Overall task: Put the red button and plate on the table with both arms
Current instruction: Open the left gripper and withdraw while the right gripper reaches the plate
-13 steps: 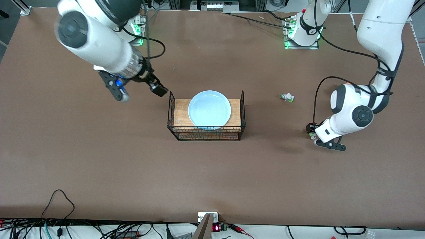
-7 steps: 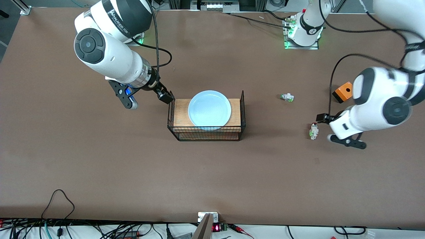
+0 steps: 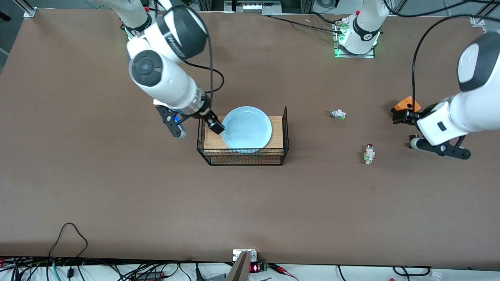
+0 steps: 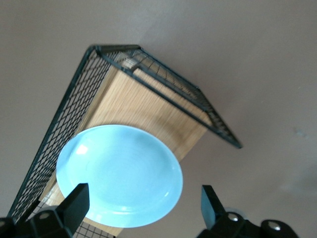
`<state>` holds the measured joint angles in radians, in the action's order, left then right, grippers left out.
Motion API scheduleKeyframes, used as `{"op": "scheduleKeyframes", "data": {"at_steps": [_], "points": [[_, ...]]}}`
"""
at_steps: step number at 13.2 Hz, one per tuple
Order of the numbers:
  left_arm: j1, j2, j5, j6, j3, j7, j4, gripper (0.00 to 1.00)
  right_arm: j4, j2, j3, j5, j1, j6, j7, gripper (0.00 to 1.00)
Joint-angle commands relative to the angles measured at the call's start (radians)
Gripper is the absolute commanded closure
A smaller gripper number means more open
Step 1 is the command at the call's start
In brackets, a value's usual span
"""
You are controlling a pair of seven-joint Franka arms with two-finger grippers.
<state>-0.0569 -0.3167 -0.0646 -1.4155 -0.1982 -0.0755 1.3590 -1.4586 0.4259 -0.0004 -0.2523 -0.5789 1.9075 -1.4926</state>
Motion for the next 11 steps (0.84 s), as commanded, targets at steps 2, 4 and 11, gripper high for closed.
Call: {"op": "scheduleKeyframes", "data": {"at_steps": [2,4,11], "points": [[0.006,0.027,-0.01,0.024,-0.033,0.071,0.0,0.0,0.017,0.025,-0.006,0.089,-0.048,0.016,-0.084,0.0],[0.002,0.028,-0.011,0.024,-0.032,0.066,0.0,0.0,0.015,0.042,-0.006,0.149,-0.073,0.015,-0.086,0.0],[0.116,0.264,0.014,-0.249,0.143,0.068,0.308,0.0,0.006,0.099,-0.004,0.151,-0.096,0.007,-0.087,0.0]]}}
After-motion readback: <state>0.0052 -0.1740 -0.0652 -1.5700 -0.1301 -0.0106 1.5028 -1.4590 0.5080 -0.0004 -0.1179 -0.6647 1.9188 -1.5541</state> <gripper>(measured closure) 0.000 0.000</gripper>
